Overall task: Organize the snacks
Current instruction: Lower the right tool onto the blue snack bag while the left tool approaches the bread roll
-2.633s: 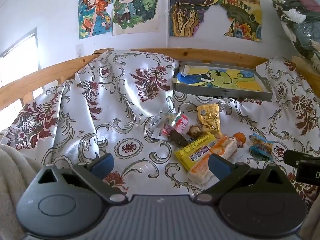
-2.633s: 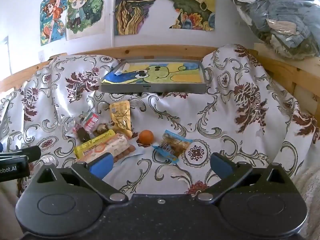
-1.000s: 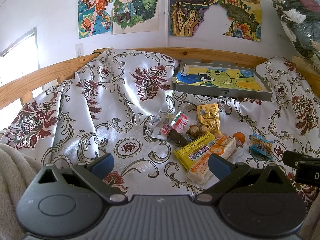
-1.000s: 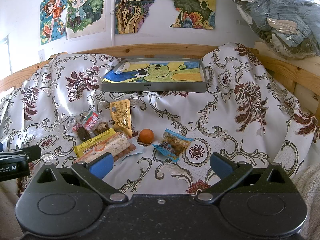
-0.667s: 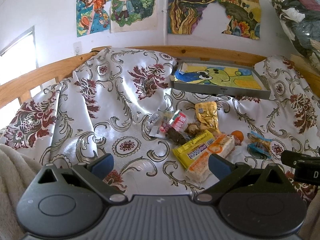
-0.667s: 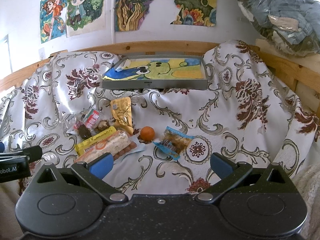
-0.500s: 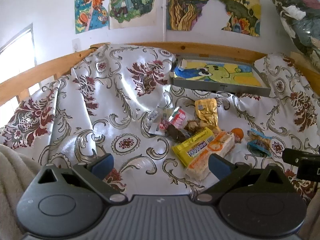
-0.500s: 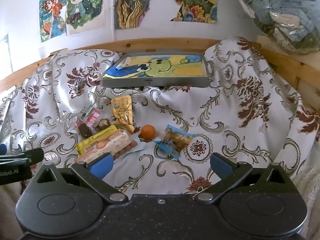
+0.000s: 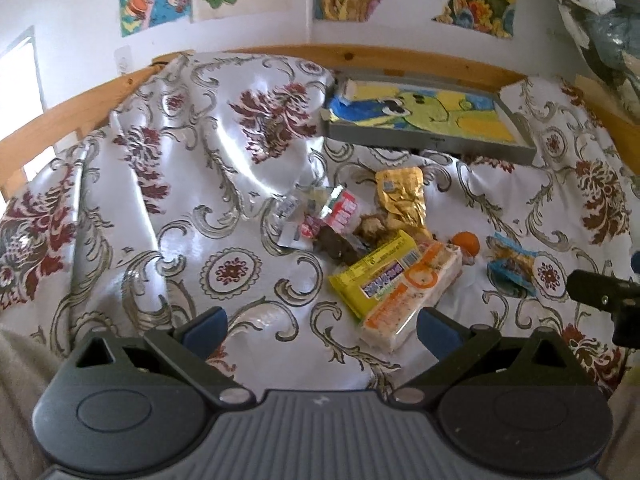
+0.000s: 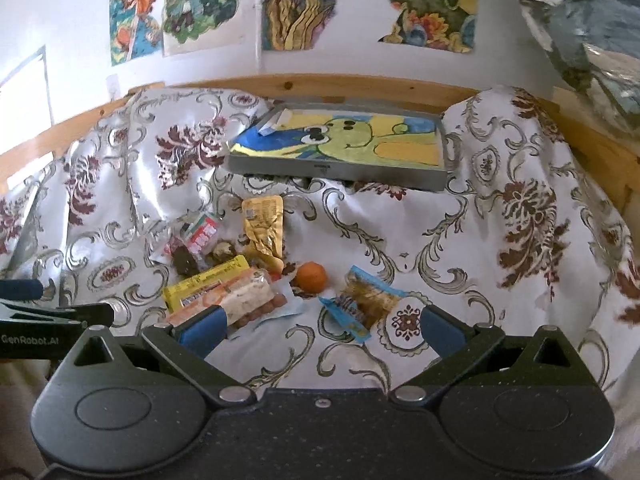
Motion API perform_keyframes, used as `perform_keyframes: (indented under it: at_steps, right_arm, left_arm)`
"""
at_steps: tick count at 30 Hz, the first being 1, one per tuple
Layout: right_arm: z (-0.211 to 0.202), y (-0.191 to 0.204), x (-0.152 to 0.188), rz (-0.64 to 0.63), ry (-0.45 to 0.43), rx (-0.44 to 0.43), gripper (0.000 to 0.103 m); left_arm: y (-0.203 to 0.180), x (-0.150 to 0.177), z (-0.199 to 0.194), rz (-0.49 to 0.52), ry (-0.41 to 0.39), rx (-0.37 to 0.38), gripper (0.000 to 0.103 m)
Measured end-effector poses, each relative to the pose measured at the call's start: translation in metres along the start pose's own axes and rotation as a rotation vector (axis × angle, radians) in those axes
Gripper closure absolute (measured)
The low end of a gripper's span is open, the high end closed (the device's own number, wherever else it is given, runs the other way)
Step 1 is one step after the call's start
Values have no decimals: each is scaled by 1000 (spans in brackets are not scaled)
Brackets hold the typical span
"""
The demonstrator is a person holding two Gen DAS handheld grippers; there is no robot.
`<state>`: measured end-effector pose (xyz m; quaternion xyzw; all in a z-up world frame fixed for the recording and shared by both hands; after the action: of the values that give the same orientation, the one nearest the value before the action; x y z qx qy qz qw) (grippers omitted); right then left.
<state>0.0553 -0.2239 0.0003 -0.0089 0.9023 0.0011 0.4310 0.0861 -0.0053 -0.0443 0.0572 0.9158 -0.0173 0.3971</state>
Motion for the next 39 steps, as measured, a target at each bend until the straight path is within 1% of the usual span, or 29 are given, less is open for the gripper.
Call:
perform_keyframes:
  at_steps: [4, 9, 14, 17, 21, 24, 26, 27, 30, 33, 37, 39]
  right_arm:
    - [13, -4, -3, -11, 52, -17, 1]
    - [34, -8, -4, -5, 116, -69, 1]
    - [56, -13, -9, -7, 161, -119, 1]
    - [73, -19, -12, 21, 201, -163, 1]
    - [96, -24, -13, 35, 248, -194, 1]
    - [113, -30, -15, 39, 280, -227, 2]
    - [123, -33, -16, 24, 301, -247, 3]
    - [128, -36, -17, 11, 306, -254, 3]
    - [141, -41, -22, -49, 306, -273, 3]
    - [155, -44, -23, -119, 318, -312, 3]
    - [171, -44, -23, -216, 320, -328, 4]
    - [178, -43, -23, -248, 320, -339, 4]
  left_arm:
    - [-7, -7, 10, 48, 28, 32, 0]
    - [-18, -18, 29, 134, 57, 90, 0]
    - [-29, -24, 51, 213, 97, 177, 0]
    - [-37, -25, 63, 245, 120, 236, 0]
    - [-45, -25, 80, 266, 141, 269, 1]
    - [-47, -25, 92, 266, 167, 300, 7]
    - [-48, -25, 99, 262, 183, 316, 13]
    - [-47, -25, 102, 258, 190, 321, 14]
    - [-46, -24, 108, 245, 207, 342, 21]
    - [-47, -23, 112, 231, 226, 370, 27]
    - [-50, -21, 116, 222, 259, 405, 41]
    - [-52, -18, 120, 220, 280, 416, 46]
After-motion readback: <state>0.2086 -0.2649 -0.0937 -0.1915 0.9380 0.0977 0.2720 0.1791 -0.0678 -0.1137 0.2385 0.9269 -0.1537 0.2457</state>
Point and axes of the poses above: each gripper's, at about its wrist camera, not at the fingertips, and z roughly the way its jaws point, y to its left, x to its underside, the point moved 6 cm from there along z, roughly the way its jaws point, and after that the axes turned 1 degree about y, right-handed, at the moved point
